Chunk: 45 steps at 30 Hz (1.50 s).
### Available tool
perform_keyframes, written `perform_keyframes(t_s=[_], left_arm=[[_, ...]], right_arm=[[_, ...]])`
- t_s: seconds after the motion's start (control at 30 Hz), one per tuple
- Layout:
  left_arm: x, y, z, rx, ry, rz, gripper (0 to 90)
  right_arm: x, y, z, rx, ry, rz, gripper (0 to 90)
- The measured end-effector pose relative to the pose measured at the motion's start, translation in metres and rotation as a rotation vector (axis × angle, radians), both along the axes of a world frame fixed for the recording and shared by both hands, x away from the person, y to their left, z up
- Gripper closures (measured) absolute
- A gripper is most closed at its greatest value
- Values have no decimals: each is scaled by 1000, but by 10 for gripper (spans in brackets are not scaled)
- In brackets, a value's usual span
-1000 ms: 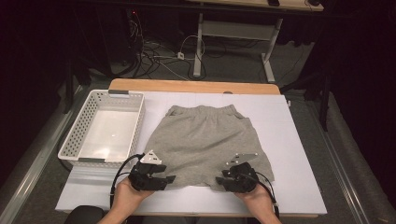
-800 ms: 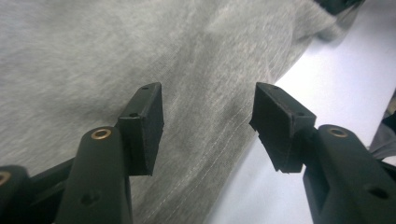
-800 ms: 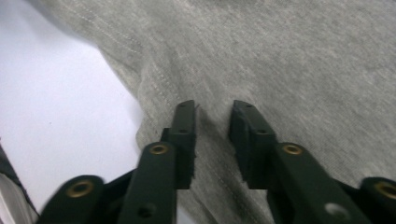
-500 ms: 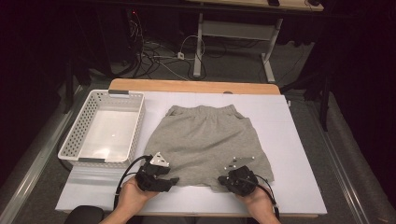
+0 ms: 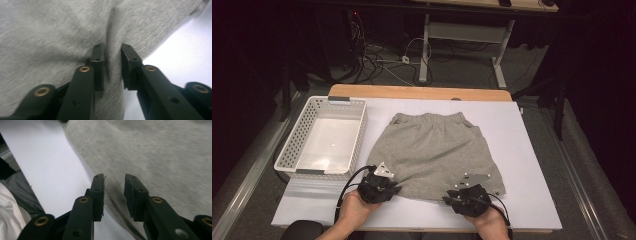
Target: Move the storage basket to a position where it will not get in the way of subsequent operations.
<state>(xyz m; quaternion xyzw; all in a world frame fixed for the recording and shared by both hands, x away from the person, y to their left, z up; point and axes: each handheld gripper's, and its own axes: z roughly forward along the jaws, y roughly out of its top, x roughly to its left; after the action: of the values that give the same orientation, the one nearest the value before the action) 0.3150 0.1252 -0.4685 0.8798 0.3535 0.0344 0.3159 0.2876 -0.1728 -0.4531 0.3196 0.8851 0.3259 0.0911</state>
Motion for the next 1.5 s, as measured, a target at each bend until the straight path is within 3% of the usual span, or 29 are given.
perform_keyframes(t_s=[0.13,0.2,0.27,0.4,0.57,0.67,0.77,0.87,0.97,1.07,1.17,1.23,1.3,1.37,1.5], left_arm=[[1,1,2,-7,23,-15,797],[2,2,3,-20,36,-22,805],[2,3,4,-33,43,-26,805],[0,6,11,-65,40,-38,806],[-4,14,19,-128,61,-48,805],[-10,13,19,-112,65,-72,802],[-11,7,12,-78,78,-85,783],[-10,5,10,-73,80,-76,697],[-9,10,13,-95,45,-38,583],[-7,18,16,-103,1,10,510],[-3,24,17,-102,-28,51,490],[0,27,17,-98,-37,73,486],[3,29,17,-102,-47,96,485],[6,32,16,-94,-51,113,471],[9,34,15,-87,-52,133,471]], right_arm=[[5,11,-9,-49,13,22,648],[6,13,-10,-64,-4,28,709],[6,12,-9,-89,-19,39,845],[4,10,-5,-106,-18,53,879],[-3,-2,9,-42,-7,53,881],[-11,-9,13,-30,-1,59,880],[-16,-10,4,-43,16,69,864],[-11,-10,-2,-35,57,61,782],[-8,-15,6,3,33,44,734],[-3,-33,21,49,-1,-19,698],[5,-64,32,63,-66,-150,702],[11,-81,32,68,-78,-220,704],[16,-95,30,46,-85,-271,695],[18,-101,30,-14,-104,-300,690],[21,-112,26,-29,-103,-345,675]])
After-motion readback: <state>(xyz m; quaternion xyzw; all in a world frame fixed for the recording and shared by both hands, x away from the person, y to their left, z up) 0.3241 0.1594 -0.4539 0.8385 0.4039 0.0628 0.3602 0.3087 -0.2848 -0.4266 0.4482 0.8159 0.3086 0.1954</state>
